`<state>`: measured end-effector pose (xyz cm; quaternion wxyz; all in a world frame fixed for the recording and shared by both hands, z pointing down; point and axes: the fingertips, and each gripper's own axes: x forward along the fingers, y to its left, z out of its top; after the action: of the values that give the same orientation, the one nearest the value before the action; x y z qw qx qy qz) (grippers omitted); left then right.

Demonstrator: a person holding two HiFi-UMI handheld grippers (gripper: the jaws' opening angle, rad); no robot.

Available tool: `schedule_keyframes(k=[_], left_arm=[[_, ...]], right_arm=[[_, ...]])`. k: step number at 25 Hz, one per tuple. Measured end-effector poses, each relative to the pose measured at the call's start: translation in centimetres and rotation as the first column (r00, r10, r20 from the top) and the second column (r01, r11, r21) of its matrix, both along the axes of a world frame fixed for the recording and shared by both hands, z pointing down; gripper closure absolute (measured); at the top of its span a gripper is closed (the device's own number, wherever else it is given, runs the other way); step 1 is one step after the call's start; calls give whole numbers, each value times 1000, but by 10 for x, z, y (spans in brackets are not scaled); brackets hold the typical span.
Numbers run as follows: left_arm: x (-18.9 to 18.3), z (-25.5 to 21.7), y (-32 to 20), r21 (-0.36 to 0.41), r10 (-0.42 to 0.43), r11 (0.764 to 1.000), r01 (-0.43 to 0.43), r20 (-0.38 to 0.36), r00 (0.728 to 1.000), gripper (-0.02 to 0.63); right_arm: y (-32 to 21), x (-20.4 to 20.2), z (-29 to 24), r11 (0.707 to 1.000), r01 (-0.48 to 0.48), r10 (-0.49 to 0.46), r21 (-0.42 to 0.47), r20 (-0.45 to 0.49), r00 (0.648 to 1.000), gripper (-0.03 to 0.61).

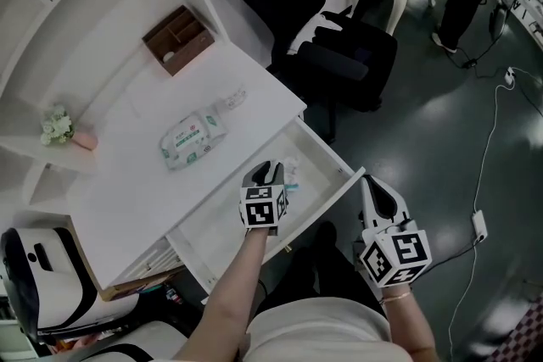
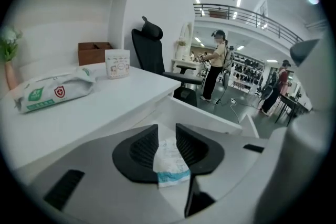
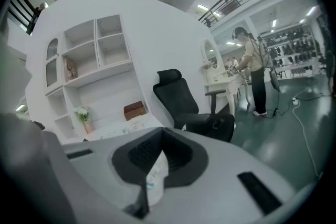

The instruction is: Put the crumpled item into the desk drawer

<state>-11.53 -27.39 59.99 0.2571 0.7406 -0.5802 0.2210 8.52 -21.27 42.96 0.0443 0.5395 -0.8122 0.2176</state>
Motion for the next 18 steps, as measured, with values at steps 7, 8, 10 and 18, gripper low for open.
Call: schedule_keyframes(k=[7,8,10,18], left_arm=[[-8,-54,3,119,-11,993,15,-40,999,551],[-9,-62,4,135,-12,991,18,-46,999,555],[-11,-76,7,163,-13,986,22,-56,998,561],[-21,-128,17,271,-12,962,35,-85,996,581]], right_arm=[[0,-5,-10,1000,10,-11,27,12,1000,577],[0,-6,-12,999,12,-13,32,13,1000,577],[1,-8,-14,999,16,-16,41,16,1000,577],[5,-17,-27,997,34,-35,71,12,999,577]])
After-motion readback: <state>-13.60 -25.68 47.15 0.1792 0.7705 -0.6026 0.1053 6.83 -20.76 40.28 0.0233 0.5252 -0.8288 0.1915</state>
